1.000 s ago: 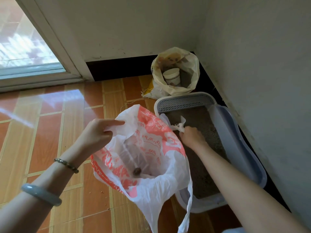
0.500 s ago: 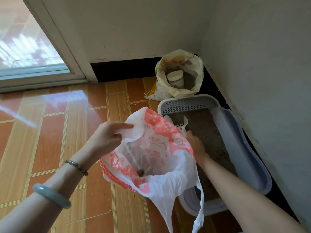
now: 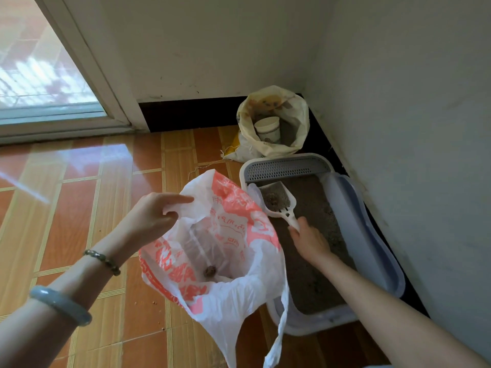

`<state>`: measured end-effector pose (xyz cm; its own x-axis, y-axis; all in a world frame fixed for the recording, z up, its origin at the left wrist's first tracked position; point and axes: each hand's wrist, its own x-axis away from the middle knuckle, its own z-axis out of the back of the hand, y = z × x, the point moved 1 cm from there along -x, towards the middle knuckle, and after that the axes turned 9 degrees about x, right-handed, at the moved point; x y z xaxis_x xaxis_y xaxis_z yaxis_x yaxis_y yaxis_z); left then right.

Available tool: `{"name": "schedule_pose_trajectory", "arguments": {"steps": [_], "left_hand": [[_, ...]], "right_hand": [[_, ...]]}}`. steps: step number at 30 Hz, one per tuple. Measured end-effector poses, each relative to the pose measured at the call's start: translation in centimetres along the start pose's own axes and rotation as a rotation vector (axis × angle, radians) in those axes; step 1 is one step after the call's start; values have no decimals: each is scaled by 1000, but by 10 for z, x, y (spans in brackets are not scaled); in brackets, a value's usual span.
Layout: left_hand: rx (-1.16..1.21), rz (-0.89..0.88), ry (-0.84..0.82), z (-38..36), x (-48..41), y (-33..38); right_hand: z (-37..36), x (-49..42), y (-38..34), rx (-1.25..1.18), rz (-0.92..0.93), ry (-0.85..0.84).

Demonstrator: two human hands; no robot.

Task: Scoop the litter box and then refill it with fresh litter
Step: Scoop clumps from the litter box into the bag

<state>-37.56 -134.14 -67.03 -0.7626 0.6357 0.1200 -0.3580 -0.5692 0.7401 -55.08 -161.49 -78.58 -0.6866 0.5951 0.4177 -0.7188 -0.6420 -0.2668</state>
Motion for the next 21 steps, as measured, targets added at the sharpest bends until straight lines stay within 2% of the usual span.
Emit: {"name": "schedule_pose_trajectory", "arguments": {"steps": [9, 17, 21], "left_hand": [[-20, 2, -31, -12, -2, 2], [-68, 0, -31, -19, -8, 16], [-63, -7, -49, -24, -9, 20]], "right_hand": [[31, 21, 38, 36, 20, 22], [56, 34, 59, 241, 84, 95], [64, 37, 62, 332, 175, 111]]}}
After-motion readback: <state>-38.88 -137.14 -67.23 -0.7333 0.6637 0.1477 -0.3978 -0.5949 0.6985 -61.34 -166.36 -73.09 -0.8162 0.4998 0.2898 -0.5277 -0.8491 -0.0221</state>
